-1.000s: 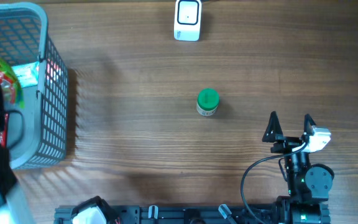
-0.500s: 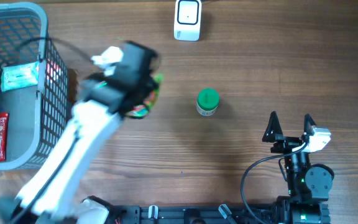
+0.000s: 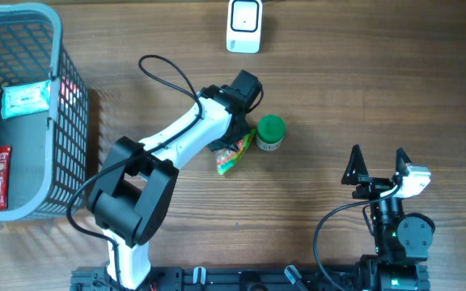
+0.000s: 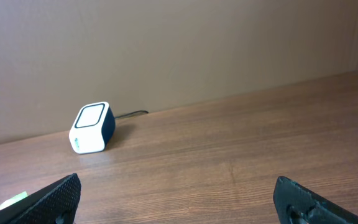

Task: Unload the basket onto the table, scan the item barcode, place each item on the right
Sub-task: 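Place the Haribo bag on the table left of the bottle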

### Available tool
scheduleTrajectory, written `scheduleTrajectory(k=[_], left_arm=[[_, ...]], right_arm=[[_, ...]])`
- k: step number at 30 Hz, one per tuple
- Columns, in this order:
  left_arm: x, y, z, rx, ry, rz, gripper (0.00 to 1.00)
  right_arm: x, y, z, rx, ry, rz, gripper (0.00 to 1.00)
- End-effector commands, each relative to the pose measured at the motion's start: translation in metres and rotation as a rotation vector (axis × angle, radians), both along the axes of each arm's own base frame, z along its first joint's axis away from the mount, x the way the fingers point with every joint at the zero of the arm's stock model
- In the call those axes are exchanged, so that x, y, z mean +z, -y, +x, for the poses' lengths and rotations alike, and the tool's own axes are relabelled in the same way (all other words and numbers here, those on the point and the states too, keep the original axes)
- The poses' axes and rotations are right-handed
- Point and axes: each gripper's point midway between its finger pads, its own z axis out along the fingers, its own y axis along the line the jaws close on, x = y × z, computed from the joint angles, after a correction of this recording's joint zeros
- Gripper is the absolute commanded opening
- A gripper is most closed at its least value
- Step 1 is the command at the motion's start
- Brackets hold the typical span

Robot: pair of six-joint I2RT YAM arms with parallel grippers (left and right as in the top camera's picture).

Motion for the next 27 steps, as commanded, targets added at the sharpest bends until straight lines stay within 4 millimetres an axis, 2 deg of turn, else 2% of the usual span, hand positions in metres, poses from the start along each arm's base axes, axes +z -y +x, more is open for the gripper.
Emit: scheduleTrajectory(k=[1,4,5,6,7,8,9,10,11,13,14,15,16,18,19,20,22,24,25,27], left_arm=[[0.037,-0.001,0.004,0.003,0.065,-0.036,0.6],[0.073,-0.017,0.009,0.028,0.16,-0.019,0.93],[0.091,-0.023,0.011,0.038,0.206,-0.02,0.98],[0.111,-0.026,0.012,0.046,0.258,-0.036,0.98],[0.123,-0.027,0.011,0.048,0.286,-0.053,0.96],[0.136,-0.028,0.01,0.05,0.317,-0.074,0.91],[0.146,-0.028,0.009,0.052,0.339,-0.089,0.71],[0.153,-0.029,0.008,0.054,0.356,-0.1,0.18],[0.161,-0.032,0.008,0.059,0.379,-0.099,0.06],[0.178,-0.044,0.01,0.084,0.448,-0.065,0.04],[0.195,-0.056,0.011,0.11,0.512,-0.035,0.06],[0.215,-0.069,0.011,0.141,0.583,-0.006,0.21],[0.234,-0.082,0.01,0.169,0.647,0.019,0.54],[0.282,-0.11,0.004,0.194,0.799,0.075,0.96],[0.303,-0.122,0.0,0.211,0.861,0.094,1.0],[0.328,-0.142,-0.008,0.255,0.94,0.119,1.0],[0.365,-0.189,-0.031,0.401,1.059,0.168,1.0],[0.387,-0.229,-0.053,0.531,1.13,0.212,1.0],[0.398,-0.256,-0.069,0.619,1.162,0.237,1.0],[0.407,-0.29,-0.091,0.738,1.191,0.284,1.0]], right_arm=[[0.0,0.001,0.0,-0.006,0.003,-0.012,1.0],[0.0,0.001,0.0,-0.006,0.003,-0.012,1.0],[0.0,0.001,0.0,-0.006,0.003,-0.011,1.0],[0.0,0.001,0.0,-0.006,0.003,-0.012,1.0],[0.0,0.001,0.0,-0.006,0.003,-0.012,1.0],[0.0,0.001,0.0,-0.006,0.003,-0.012,1.0],[0.0,0.001,0.0,-0.006,0.003,-0.012,1.0],[0.0,0.001,0.0,-0.006,0.003,-0.012,1.0],[0.0,0.001,0.0,-0.006,0.003,-0.011,1.0],[0.0,0.001,0.0,-0.006,0.003,-0.012,1.0],[0.0,0.001,0.0,-0.006,0.003,-0.012,1.0],[0.0,0.001,0.0,-0.006,0.003,-0.012,1.0],[0.0,0.001,0.0,-0.006,0.003,-0.011,1.0],[0.0,0.001,0.0,-0.006,0.003,-0.011,1.0],[0.0,0.001,0.0,-0.006,0.003,-0.012,1.0],[0.0,0.001,0.0,-0.006,0.003,-0.012,1.0],[0.0,0.001,0.0,-0.006,0.003,-0.012,1.0],[0.0,0.001,0.0,-0.006,0.003,-0.012,1.0],[0.0,0.001,0.0,-0.006,0.003,-0.012,1.0],[0.0,0.001,0.0,-0.006,0.003,-0.012,1.0]])
